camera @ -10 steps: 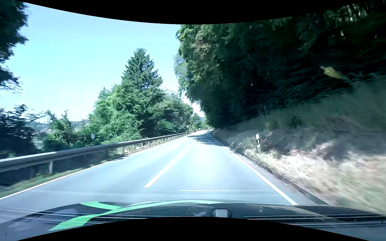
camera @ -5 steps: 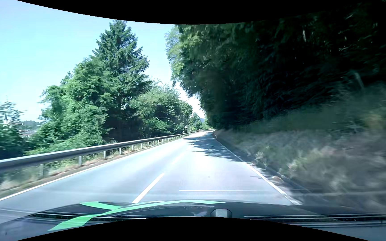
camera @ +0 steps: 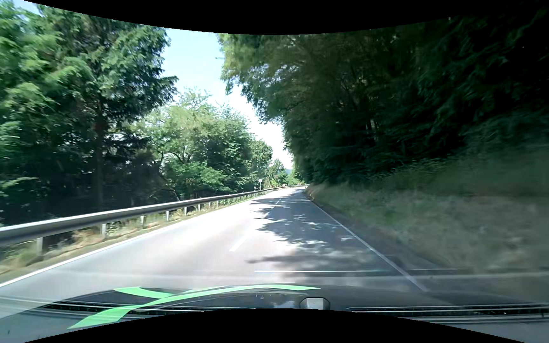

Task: Follow the waypoints while adhering to traffic rules and regulations

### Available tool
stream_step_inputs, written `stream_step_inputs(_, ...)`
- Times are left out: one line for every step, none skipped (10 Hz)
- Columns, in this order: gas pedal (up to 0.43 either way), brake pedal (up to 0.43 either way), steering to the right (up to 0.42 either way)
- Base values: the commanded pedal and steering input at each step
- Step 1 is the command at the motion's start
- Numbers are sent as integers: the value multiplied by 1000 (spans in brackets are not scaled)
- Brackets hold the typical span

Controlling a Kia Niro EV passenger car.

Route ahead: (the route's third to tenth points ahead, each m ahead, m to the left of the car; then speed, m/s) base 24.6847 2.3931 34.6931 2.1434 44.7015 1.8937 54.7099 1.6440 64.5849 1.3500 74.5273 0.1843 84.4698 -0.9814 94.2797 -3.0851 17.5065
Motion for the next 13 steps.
stream_step_inputs(138,0,-4)
stream_step_inputs(138,0,-4)
stream_step_inputs(157,0,-4)
stream_step_inputs(157,0,-4)
stream_step_inputs(157,0,-5)
stream_step_inputs(150,0,-4)
stream_step_inputs(110,0,-4)
stream_step_inputs(98,0,-4)
stream_step_inputs(98,0,-4)
stream_step_inputs(59,0,-3)
stream_step_inputs(39,0,-1)
stream_step_inputs(20,0,-1)
stream_step_inputs(20,0,-1)
